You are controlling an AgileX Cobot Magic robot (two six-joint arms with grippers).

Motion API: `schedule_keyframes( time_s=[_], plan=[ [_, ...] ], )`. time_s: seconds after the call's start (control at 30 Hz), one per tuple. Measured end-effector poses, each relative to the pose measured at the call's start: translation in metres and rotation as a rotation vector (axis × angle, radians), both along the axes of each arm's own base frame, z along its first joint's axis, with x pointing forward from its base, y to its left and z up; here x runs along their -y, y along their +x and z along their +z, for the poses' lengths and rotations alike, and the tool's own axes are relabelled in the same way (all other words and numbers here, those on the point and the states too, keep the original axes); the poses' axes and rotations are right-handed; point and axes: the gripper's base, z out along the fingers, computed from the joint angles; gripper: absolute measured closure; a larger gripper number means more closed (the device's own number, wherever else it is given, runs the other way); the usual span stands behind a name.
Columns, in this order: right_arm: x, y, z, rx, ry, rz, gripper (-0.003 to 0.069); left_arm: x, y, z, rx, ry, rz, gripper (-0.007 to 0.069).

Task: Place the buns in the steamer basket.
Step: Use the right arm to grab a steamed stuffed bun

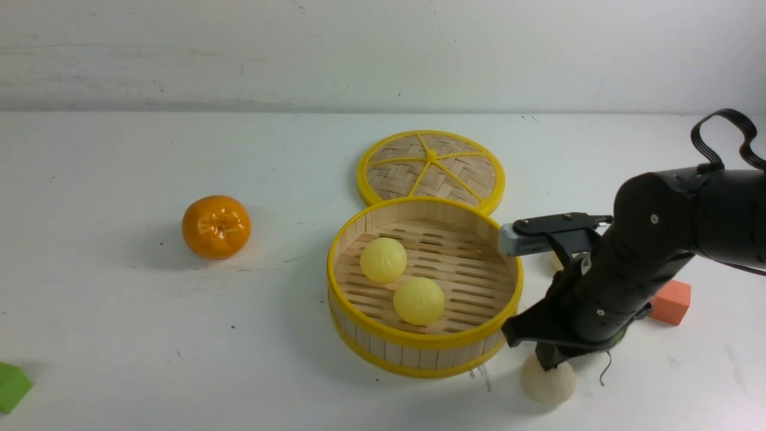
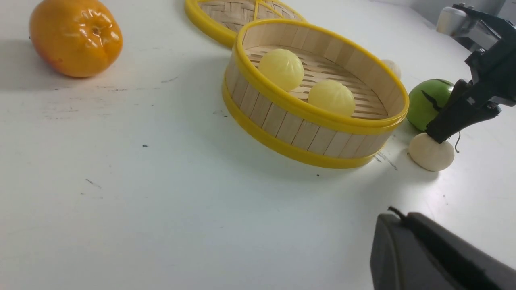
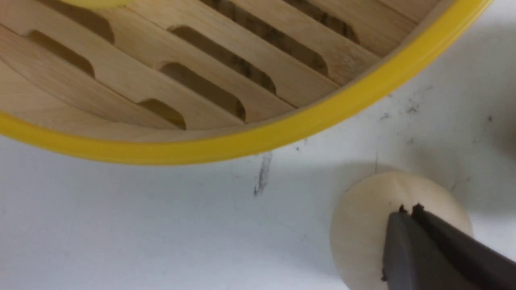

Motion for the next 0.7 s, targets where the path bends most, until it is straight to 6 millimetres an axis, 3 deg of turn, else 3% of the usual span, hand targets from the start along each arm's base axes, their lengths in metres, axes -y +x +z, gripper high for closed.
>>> schedule_keyframes(
  time_s=[0.17,0.4,0.7],
  plan=[
    [0.0,0.0,0.003,0.008,0.004,-0.003,0.0676,0.0,0.0,0.0,-0.001,0.0,0.0,0.0617],
    [0.003,-0.007,0.025,0.04,0.024,-0.018,0.0671,0.0,0.0,0.0,-0.001,0.0,0.0,0.0617],
    [0.007,-0.008,0.026,0.053,-0.019,0.006,0.0669,0.0,0.0,0.0,-0.001,0.0,0.0,0.0617]
  ],
)
